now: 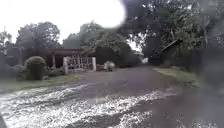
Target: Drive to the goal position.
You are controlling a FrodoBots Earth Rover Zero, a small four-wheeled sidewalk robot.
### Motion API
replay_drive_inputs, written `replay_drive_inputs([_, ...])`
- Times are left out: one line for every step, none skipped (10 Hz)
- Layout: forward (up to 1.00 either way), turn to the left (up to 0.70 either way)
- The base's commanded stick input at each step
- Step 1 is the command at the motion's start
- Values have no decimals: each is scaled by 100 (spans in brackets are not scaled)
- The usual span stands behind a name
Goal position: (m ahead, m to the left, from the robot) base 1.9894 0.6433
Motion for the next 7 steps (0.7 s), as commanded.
replay_drive_inputs([50,0])
replay_drive_inputs([50,0])
replay_drive_inputs([50,0])
replay_drive_inputs([50,0])
replay_drive_inputs([50,0])
replay_drive_inputs([50,0])
replay_drive_inputs([50,0])
